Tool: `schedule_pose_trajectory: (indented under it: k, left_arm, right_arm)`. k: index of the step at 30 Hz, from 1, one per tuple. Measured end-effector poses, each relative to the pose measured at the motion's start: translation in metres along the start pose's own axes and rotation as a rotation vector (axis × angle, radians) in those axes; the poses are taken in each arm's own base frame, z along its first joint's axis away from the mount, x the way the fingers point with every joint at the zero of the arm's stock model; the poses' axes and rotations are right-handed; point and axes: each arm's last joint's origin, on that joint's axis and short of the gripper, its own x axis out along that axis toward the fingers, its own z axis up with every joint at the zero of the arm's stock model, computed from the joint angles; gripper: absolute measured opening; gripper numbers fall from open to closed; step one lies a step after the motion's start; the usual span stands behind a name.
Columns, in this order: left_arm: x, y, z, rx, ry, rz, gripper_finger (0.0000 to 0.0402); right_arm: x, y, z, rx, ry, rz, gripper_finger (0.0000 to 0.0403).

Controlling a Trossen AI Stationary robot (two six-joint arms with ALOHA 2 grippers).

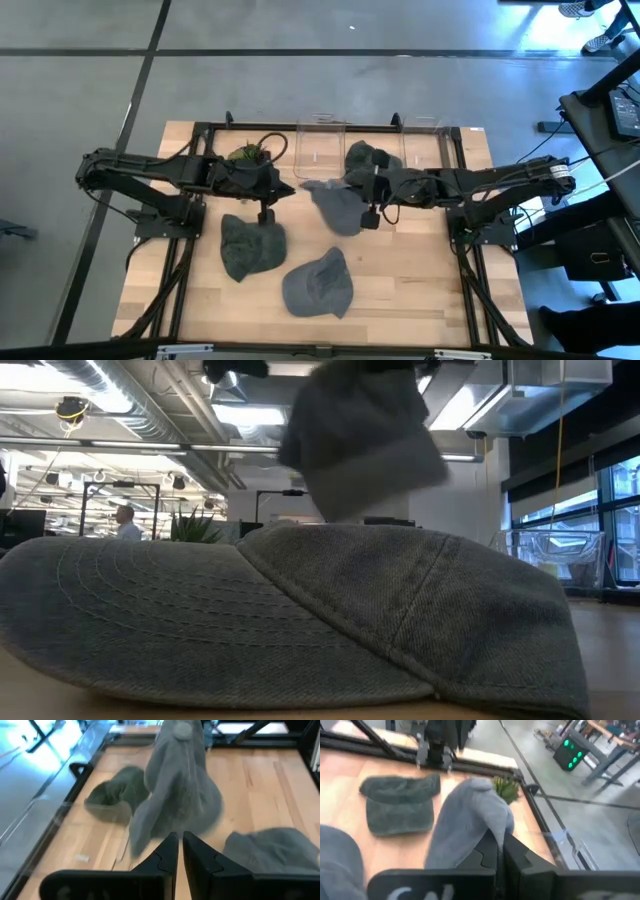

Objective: Pick & Place hat
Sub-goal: Put the right gray cap into the left transparent bin

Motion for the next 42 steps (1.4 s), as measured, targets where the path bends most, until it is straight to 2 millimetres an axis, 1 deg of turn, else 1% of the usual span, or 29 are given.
schedule_pose_trajectory:
  k: [3, 7, 11, 13, 15, 18, 23, 26, 29, 32, 34, 38, 42]
  left_arm:
    - [-0.007, 0.002, -0.003, -0.021, 0.019, 0.008, 0.0017]
    - [-0.014, 0.004, -0.002, -0.027, 0.006, -0.003, 0.0012]
    - [-0.023, 0.005, -0.005, 0.029, 0.017, -0.036, 0.0010]
    - [-0.032, 0.008, -0.005, 0.017, -0.022, -0.076, 0.0010]
    - [-0.042, 0.010, -0.003, 0.002, -0.100, -0.110, 0.0008]
    - [-0.050, 0.012, -0.009, 0.000, -0.189, -0.118, 0.0003]
    - [-0.057, 0.016, -0.032, -0.019, -0.292, -0.124, 0.0003]
    - [-0.054, 0.017, -0.052, -0.032, -0.318, -0.127, 0.0007]
    - [-0.050, 0.017, -0.069, -0.044, -0.329, -0.127, 0.0009]
    - [-0.050, 0.019, -0.082, -0.074, -0.327, -0.114, 0.0008]
    - [-0.052, 0.020, -0.086, -0.086, -0.338, -0.106, 0.0006]
    - [-0.058, 0.022, -0.088, -0.097, -0.388, -0.111, 0.0002]
    - [-0.064, 0.023, -0.088, -0.089, -0.415, -0.110, 0.0004]
  right_arm:
    - [0.000, 0.000, 0.001, -0.001, -0.007, 0.002, 0.0002]
    - [-0.006, -0.004, 0.007, -0.023, -0.040, -0.003, 0.0002]
    - [-0.013, -0.010, 0.020, -0.058, -0.086, -0.012, 0.0002]
    - [-0.018, -0.016, 0.028, -0.054, -0.131, -0.026, 0.0002]
    - [-0.023, -0.022, 0.033, -0.070, -0.164, -0.040, 0.0002]
    - [-0.027, -0.031, 0.034, -0.091, -0.181, -0.069, 0.0002]
    - [-0.025, -0.048, 0.032, -0.110, -0.176, -0.096, 0.0002]
    - [-0.019, -0.065, 0.027, -0.102, -0.172, -0.086, 0.0002]
    - [-0.015, -0.086, 0.021, -0.079, -0.133, -0.153, 0.0002]
    - [-0.012, -0.106, 0.014, -0.055, -0.125, -0.166, 0.0002]
    - [-0.005, -0.115, 0.007, -0.041, -0.176, -0.156, 0.0002]
    - [0.011, -0.129, -0.021, -0.061, -0.291, -0.217, 0.0002]
    - [0.016, -0.148, -0.037, -0.101, -0.458, -0.239, 0.0002]
